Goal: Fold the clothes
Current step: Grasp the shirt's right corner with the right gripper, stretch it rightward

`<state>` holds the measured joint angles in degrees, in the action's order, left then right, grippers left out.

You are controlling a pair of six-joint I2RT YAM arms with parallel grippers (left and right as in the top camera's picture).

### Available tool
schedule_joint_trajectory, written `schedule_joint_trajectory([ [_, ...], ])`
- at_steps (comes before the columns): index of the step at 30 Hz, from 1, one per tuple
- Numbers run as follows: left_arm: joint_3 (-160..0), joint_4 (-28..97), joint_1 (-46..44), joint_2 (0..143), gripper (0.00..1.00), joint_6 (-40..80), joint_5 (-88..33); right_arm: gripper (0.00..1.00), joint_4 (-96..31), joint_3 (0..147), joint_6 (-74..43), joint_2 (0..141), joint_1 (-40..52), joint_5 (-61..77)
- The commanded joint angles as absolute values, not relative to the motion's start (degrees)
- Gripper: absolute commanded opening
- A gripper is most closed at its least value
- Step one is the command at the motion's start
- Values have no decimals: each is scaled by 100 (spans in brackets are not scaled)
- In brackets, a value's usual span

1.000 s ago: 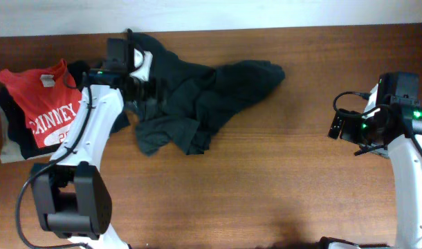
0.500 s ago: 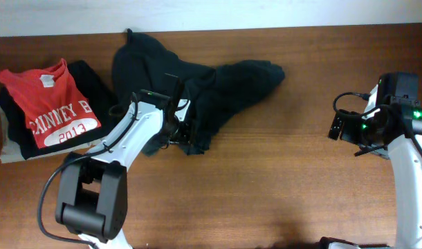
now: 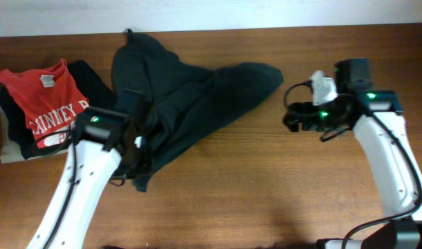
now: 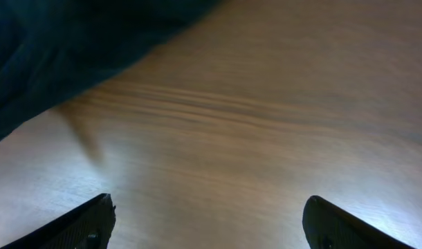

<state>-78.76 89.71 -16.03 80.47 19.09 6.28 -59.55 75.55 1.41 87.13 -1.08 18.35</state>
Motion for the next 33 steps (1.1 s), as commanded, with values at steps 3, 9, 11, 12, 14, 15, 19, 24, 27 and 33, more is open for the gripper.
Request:
schedule_joint_trajectory([
  [3,-7944,8984,-508,7227,0,2401,1610,92,-4449,7614,-1109,9859,832,1052],
  [9,-7627,8399,-434,7203,0,2397,727,89,-2270,7614,-1232,11037,1188,1044],
  [11,-7419,8267,-434,7203,0,2399,725,87,-2132,7614,-1232,11310,1286,1022],
  [12,-7402,8237,-434,7203,0,2397,727,81,-2110,7614,-1232,11502,1315,1022],
  [14,-7402,8208,-434,7203,0,2397,725,39,-2117,7614,-1234,11749,1313,1015],
  [15,-7402,8197,-434,7203,0,2399,725,23,-2119,7614,-1236,11745,1310,908],
  [19,-7402,8114,-434,7203,0,2397,725,4,-3000,8132,-1225,10853,1302,-515],
  [24,-7402,8012,-434,7203,0,2397,725,8,-6807,8543,-1232,10073,1299,-672],
  [27,-7402,7839,-434,7203,0,2397,725,14,-7365,8359,-1232,10086,1302,-1304],
  [33,-7402,7773,-434,7203,0,2397,722,67,-5120,8388,-1234,10088,1269,-893],
])
